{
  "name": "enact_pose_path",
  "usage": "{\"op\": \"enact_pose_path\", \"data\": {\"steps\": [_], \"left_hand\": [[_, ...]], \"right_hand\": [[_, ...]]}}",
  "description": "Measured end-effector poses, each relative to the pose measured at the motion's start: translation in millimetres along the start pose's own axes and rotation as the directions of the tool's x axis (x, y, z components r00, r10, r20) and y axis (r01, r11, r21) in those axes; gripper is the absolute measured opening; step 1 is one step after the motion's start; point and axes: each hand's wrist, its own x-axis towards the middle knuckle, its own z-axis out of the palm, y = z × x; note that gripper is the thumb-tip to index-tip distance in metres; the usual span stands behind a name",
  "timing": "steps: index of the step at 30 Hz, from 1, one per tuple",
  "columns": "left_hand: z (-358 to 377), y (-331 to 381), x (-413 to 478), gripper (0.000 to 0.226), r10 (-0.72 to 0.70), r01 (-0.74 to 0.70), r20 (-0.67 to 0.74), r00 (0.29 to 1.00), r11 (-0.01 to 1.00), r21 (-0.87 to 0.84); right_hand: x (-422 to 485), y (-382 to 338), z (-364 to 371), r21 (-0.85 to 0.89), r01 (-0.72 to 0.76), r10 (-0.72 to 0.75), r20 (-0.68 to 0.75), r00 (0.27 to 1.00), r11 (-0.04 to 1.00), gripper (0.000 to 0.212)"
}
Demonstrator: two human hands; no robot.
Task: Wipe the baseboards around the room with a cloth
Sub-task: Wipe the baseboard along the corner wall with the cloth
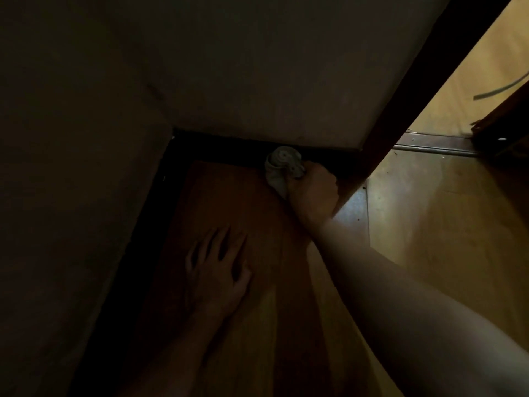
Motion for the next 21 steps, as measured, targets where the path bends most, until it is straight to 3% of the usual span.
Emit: {"op": "enact_pose_path", "data": {"steps": [3, 8, 12, 17, 21], "left_hand": [[-1, 0, 0, 0.066, 0.0, 0.0, -0.004, 1.0, 1.0, -0.007], [-1, 0, -1, 0.067, -0.006, 0.006, 0.015, 1.0, 1.0, -0.019], [-1, 0, -1, 0.067, -0.011, 0.011, 0.025, 1.0, 1.0, -0.021], [-1, 0, -1, 0.065, -0.006, 0.006, 0.025, 1.0, 1.0, -0.023], [-6, 4, -1, 0.068, -0.022, 0.026, 0.057, 0.998, 0.998, -0.053]], "right_hand": [[-10, -13, 12, 0.056, -0.012, 0.013, -0.015, 1.0, 0.998, 0.062], [4, 10, -7, -0.053, -0.022, 0.021, -0.032, 0.999, 0.998, 0.031], [12, 43, -43, -0.067, -0.071, 0.064, -0.098, 0.993, 0.995, 0.046], [19, 66, -71, -0.107, -0.129, 0.112, -0.153, 0.982, 0.986, 0.035], [18, 75, -86, -0.036, -0.21, 0.2, -0.183, 0.962, 0.977, 0.031]]}}
